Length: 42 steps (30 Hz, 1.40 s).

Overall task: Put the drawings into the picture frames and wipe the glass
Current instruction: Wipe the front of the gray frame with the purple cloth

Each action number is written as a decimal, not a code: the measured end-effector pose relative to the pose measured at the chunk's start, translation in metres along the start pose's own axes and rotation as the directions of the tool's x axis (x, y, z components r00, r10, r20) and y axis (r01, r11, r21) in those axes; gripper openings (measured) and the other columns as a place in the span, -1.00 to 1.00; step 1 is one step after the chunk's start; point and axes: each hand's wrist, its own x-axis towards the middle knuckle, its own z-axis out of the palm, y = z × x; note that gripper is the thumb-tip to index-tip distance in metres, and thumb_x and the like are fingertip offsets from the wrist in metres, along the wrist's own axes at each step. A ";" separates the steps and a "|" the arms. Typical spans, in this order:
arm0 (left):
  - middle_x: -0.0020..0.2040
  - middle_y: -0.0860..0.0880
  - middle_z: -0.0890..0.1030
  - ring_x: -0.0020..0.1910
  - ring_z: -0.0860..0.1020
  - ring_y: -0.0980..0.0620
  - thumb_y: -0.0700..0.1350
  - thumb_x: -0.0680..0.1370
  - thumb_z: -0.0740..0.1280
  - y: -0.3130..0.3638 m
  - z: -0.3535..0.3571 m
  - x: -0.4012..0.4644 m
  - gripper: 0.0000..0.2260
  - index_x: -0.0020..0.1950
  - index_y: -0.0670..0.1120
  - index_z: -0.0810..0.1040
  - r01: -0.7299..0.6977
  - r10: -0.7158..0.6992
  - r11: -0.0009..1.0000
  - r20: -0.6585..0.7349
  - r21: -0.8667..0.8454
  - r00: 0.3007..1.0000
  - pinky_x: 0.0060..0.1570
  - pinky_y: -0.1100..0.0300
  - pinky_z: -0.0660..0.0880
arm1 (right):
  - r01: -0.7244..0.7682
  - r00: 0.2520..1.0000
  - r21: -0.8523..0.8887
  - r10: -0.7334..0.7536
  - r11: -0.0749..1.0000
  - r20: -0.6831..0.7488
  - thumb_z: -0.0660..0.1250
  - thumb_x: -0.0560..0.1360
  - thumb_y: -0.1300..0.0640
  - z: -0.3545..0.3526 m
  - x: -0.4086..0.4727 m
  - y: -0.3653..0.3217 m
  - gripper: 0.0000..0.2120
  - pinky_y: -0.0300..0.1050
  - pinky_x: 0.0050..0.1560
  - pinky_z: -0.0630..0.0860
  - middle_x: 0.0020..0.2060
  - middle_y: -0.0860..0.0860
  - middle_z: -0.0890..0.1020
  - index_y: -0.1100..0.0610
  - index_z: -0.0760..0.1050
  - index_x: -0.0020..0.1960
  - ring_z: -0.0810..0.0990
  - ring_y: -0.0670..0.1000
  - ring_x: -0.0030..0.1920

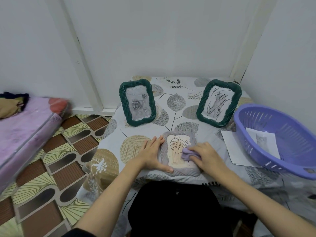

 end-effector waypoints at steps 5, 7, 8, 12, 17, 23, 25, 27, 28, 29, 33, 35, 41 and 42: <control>0.55 0.09 -0.10 0.52 -0.19 0.10 0.49 0.01 0.29 0.001 -0.001 0.000 0.23 0.52 -0.03 -0.08 -0.006 0.006 1.000 0.002 -0.009 1.000 0.48 -0.03 -0.30 | -0.176 0.984 0.057 0.176 0.983 0.011 0.34 0.47 0.17 0.016 0.037 -0.023 -0.77 -0.04 0.15 0.35 0.02 0.17 0.56 0.17 0.58 0.11 0.41 0.16 0.10; 0.55 0.09 -0.10 0.52 -0.19 0.10 0.49 0.01 0.29 0.001 -0.001 0.001 0.23 0.52 -0.03 -0.08 -0.008 0.008 1.000 0.002 -0.012 1.000 0.48 -0.03 -0.31 | -0.092 0.995 0.058 0.089 0.994 0.053 0.36 0.45 0.19 0.018 0.025 -0.027 -0.80 -0.01 0.12 0.39 -0.04 0.19 0.57 0.20 0.59 0.06 0.44 0.17 0.06; 0.55 0.09 -0.10 0.52 -0.19 0.10 0.47 0.05 0.34 0.001 -0.001 0.001 0.22 0.52 -0.03 -0.08 -0.009 0.009 1.000 0.004 -0.010 1.000 0.48 -0.02 -0.31 | -0.029 0.997 0.039 0.026 0.999 0.066 0.38 0.42 0.21 0.016 0.016 -0.025 -0.82 0.00 0.07 0.42 -0.10 0.20 0.58 0.22 0.59 0.01 0.48 0.19 0.01; 0.55 0.08 -0.09 0.52 -0.18 0.10 0.32 0.18 0.47 0.002 -0.001 -0.001 0.12 0.52 -0.04 -0.06 -0.004 0.003 1.000 -0.007 -0.031 1.000 0.47 0.00 -0.32 | -0.010 1.000 -0.119 0.011 0.993 0.015 0.46 0.35 0.23 0.007 0.012 -0.009 -0.87 0.02 -0.16 0.51 -0.25 0.21 0.59 0.25 0.58 -0.14 0.53 0.23 -0.15; 0.55 0.07 -0.07 0.52 -0.17 0.11 0.31 0.18 0.48 0.003 -0.001 -0.002 0.11 0.52 -0.03 -0.06 0.006 -0.006 0.999 -0.013 -0.038 1.000 0.47 -0.01 -0.31 | -0.147 0.989 -0.131 0.141 0.981 -0.048 0.27 0.50 0.18 0.019 0.059 -0.018 -0.85 -0.03 0.01 0.37 -0.03 0.14 0.62 0.20 0.55 0.02 0.44 0.15 0.00; 0.55 0.02 -0.04 0.53 -0.15 0.07 0.32 0.19 0.47 0.002 0.001 -0.002 0.12 0.51 -0.01 -0.13 0.006 -0.006 1.000 -0.031 -0.008 1.000 0.49 -0.03 -0.27 | -0.119 0.993 0.102 0.116 0.988 0.032 0.28 0.49 0.10 0.029 0.062 -0.046 -0.83 -0.03 0.06 0.38 -0.02 0.05 0.64 0.13 0.59 0.00 0.45 0.09 0.01; 0.55 0.03 -0.05 0.53 -0.16 0.08 0.33 0.20 0.46 0.002 0.001 -0.002 0.13 0.52 -0.02 -0.14 0.005 -0.004 1.000 -0.028 0.005 1.000 0.49 -0.03 -0.28 | -0.096 0.992 0.190 0.079 0.977 0.098 0.25 0.53 0.11 0.016 0.051 -0.049 -0.79 -0.07 -0.01 0.38 -0.15 0.03 0.64 0.20 0.60 0.00 0.49 0.08 -0.06; 0.55 0.02 -0.05 0.52 -0.16 0.08 0.33 0.19 0.46 0.002 0.001 -0.002 0.12 0.52 -0.02 -0.12 0.008 -0.008 1.000 -0.032 0.003 0.999 0.49 -0.03 -0.28 | -0.140 0.986 0.250 0.112 0.958 0.122 0.24 0.54 0.14 0.001 0.042 -0.045 -0.77 -0.11 -0.03 0.35 -0.15 0.10 0.66 0.28 0.59 0.01 0.55 0.12 -0.06; 0.55 0.02 -0.04 0.53 -0.16 0.08 0.33 0.19 0.46 0.003 0.000 -0.003 0.12 0.52 -0.01 -0.12 0.011 -0.011 1.000 -0.032 -0.003 0.999 0.49 -0.03 -0.28 | -0.197 0.977 0.231 0.172 0.953 0.123 0.26 0.53 0.11 -0.006 0.039 -0.040 -0.75 -0.14 0.01 0.36 -0.06 0.14 0.65 0.27 0.59 0.05 0.55 0.14 0.01; 0.55 0.01 -0.05 0.53 -0.16 0.08 0.33 0.19 0.46 0.004 0.000 -0.004 0.12 0.52 -0.01 -0.12 0.014 -0.015 1.000 -0.032 -0.008 0.999 0.49 -0.02 -0.28 | -0.258 0.963 0.179 0.237 0.949 0.131 0.30 0.50 0.05 -0.010 0.037 -0.032 -0.74 -0.13 0.03 0.37 -0.06 0.15 0.62 0.21 0.60 0.02 0.53 0.15 0.03; 0.55 -0.02 -0.08 0.53 -0.17 0.06 0.31 0.21 0.46 0.008 -0.002 -0.007 0.13 0.52 -0.03 -0.16 0.042 -0.042 0.999 -0.019 -0.009 0.999 0.49 0.00 -0.30 | -0.410 0.870 -0.037 0.402 0.912 0.286 0.41 0.31 -0.12 -0.024 0.034 -0.020 -0.64 -0.10 -0.16 0.30 -0.45 -0.03 0.40 0.04 0.36 -0.48 0.40 0.09 -0.18; 0.55 -0.05 -0.12 0.52 -0.20 0.03 0.28 0.24 0.47 0.011 -0.004 -0.010 0.13 0.52 -0.06 -0.19 0.074 -0.074 0.997 0.009 -0.037 0.997 0.48 0.02 -0.30 | -0.462 0.856 0.081 0.420 0.883 0.300 0.49 0.26 -0.03 -0.029 0.036 -0.021 -0.74 -0.12 -0.12 0.38 -0.39 -0.07 0.50 -0.01 0.42 -0.42 0.49 0.05 -0.16; 0.44 -0.09 0.30 0.43 0.26 -0.03 0.16 0.46 0.31 0.041 -0.009 -0.018 -0.33 0.43 -0.18 0.23 0.019 -0.232 0.799 -0.279 -0.601 0.932 0.40 0.10 0.19 | -0.523 0.839 0.652 0.466 0.549 0.281 0.46 0.38 0.21 -0.043 0.026 -0.033 -0.71 -0.20 -0.23 0.49 -0.17 0.09 0.58 0.16 0.46 0.05 0.57 0.02 -0.15; 0.31 -0.08 0.44 0.30 0.40 -0.02 0.23 0.47 0.25 0.051 -0.011 -0.019 -0.40 0.31 -0.19 0.37 -0.004 -0.292 0.710 -0.299 -0.704 0.908 0.28 0.11 0.34 | -0.496 0.842 0.726 0.468 0.476 0.267 0.45 0.39 0.22 -0.041 0.025 -0.037 -0.69 -0.21 -0.26 0.50 -0.16 0.11 0.59 0.17 0.46 0.09 0.58 0.02 -0.16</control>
